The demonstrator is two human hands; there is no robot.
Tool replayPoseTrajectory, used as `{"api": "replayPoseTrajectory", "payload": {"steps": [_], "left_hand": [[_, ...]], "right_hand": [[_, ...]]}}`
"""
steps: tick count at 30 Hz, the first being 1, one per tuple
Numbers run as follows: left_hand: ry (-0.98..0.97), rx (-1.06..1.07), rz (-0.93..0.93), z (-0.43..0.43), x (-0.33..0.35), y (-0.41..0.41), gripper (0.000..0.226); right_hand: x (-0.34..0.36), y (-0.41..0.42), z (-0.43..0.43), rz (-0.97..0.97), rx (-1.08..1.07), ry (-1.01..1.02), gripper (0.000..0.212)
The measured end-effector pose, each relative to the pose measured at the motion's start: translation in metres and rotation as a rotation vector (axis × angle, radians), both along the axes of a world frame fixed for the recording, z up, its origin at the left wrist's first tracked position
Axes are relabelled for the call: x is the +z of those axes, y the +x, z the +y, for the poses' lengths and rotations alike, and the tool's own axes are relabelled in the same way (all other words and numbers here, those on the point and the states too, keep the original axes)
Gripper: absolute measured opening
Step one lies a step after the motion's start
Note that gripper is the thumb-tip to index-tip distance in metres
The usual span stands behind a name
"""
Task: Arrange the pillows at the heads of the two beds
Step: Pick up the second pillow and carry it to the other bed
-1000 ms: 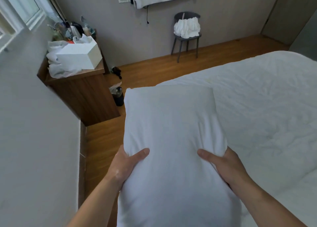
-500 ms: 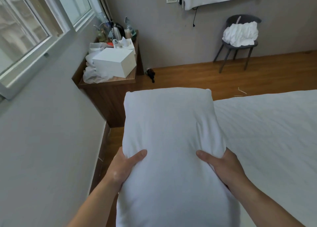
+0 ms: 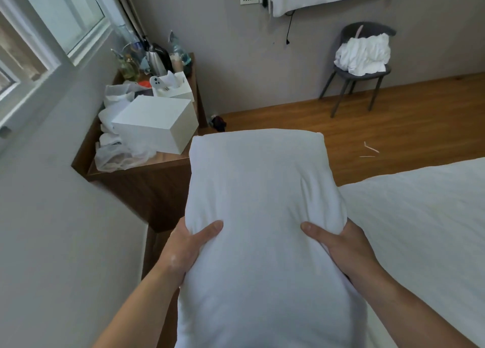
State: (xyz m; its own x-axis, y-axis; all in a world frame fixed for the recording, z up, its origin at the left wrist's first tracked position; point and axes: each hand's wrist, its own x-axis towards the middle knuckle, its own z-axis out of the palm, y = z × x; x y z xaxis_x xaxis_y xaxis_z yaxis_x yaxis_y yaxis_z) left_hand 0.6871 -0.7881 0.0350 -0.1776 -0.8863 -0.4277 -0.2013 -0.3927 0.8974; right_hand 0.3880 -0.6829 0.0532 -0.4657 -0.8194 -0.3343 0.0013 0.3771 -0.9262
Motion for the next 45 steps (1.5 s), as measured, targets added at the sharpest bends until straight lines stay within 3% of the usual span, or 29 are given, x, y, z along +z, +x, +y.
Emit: {"api": "replayPoseTrajectory", "payload": {"steps": [8, 16, 20, 27, 30, 34, 38, 45], "left_hand": [[-0.001, -0.095, 0.004, -0.146, 0.015, -0.027, 0.092], [-0.05, -0.21, -0.042, -0.301, 0.022, -0.104, 0.082], [-0.061, -0.253, -0.048, -0.374, 0.032, -0.156, 0.096], [-0.051, -0.384, -0.05, -0.473, 0.045, -0.26, 0.041], [-0.017, -0.441, -0.009, -0.519, 0.041, -0.302, 0.062], [0.01, -0.55, 0.011, -0.588, 0.034, -0.365, 0.064], [0.015, -0.689, -0.016, -0.663, 0.033, -0.431, 0.094], [0.014, -0.874, 0.004, -0.728, 0.027, -0.545, 0.09]], "right_hand": [[0.01, -0.004, -0.116, 0.021, -0.117, -0.014, 0.049], [-0.006, -0.064, -0.245, -0.051, -0.205, -0.052, 0.039], [0.004, -0.113, -0.31, -0.055, -0.224, -0.077, 0.041], [0.008, -0.189, -0.389, -0.049, -0.346, -0.057, 0.044], [0.003, -0.217, -0.42, -0.042, -0.433, -0.022, 0.045], [-0.002, -0.255, -0.463, -0.03, -0.557, -0.017, 0.037], [-0.002, -0.285, -0.51, -0.034, -0.705, -0.011, 0.038], [0.002, -0.339, -0.549, -0.019, -0.936, 0.028, 0.061]]}}
